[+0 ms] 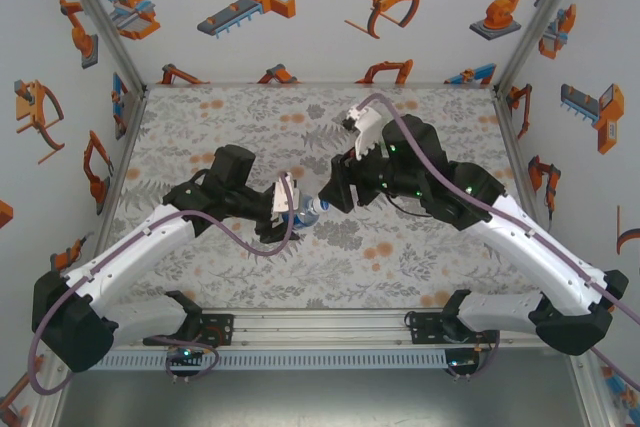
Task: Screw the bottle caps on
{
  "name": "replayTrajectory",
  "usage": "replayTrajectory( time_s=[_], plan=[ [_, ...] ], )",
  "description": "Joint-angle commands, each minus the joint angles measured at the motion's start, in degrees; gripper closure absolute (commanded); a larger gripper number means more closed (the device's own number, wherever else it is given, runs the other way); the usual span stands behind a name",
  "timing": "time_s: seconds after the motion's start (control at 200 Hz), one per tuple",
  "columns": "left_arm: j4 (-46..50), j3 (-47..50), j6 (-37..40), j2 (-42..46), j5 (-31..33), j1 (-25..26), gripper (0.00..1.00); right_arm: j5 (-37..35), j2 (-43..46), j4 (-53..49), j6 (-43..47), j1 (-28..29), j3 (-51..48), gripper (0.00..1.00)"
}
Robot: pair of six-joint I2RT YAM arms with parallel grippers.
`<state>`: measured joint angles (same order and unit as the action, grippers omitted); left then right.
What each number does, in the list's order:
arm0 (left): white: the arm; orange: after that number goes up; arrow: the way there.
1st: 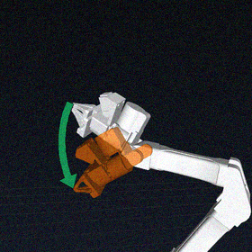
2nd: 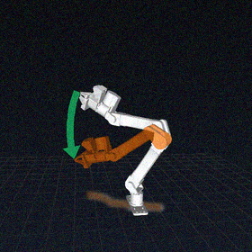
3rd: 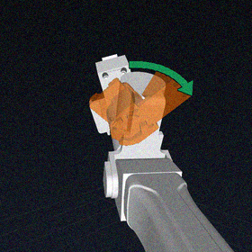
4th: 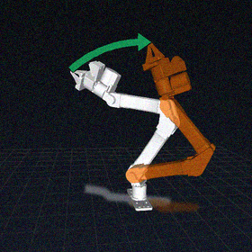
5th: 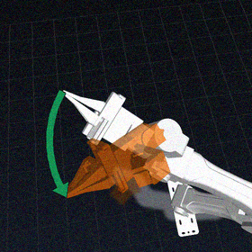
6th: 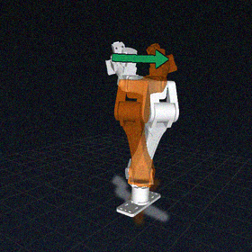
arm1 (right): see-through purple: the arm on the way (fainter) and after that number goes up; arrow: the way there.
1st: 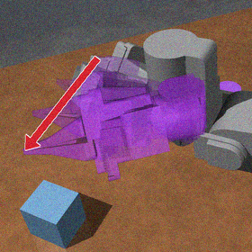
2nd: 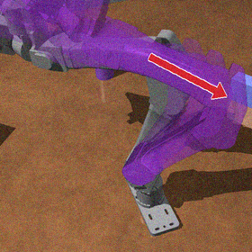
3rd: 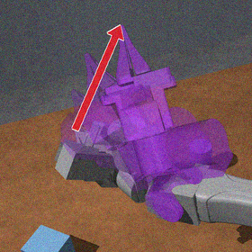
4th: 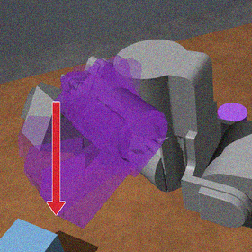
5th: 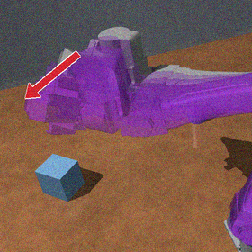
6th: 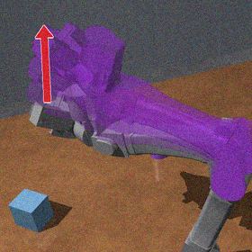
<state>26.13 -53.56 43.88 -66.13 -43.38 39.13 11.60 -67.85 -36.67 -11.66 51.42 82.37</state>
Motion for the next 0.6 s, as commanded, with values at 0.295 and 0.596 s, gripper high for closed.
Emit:
replayTrajectory(
  time_s=[0.295, 0.596],
  plan=[
    [0.8, -2.1, 2.7, 0.1, -6.1, 0.2, 1.00, 22.8, 4.2, 3.0, 48.1, 0.0, -4.8, 0.43],
    [1.3, -2.3, 3.0, -0.6, -7.1, 0.2, 1.00, 22.8, 4.4, 7.0, 49.7, 0.2, -8.5, 0.49]
  ],
)
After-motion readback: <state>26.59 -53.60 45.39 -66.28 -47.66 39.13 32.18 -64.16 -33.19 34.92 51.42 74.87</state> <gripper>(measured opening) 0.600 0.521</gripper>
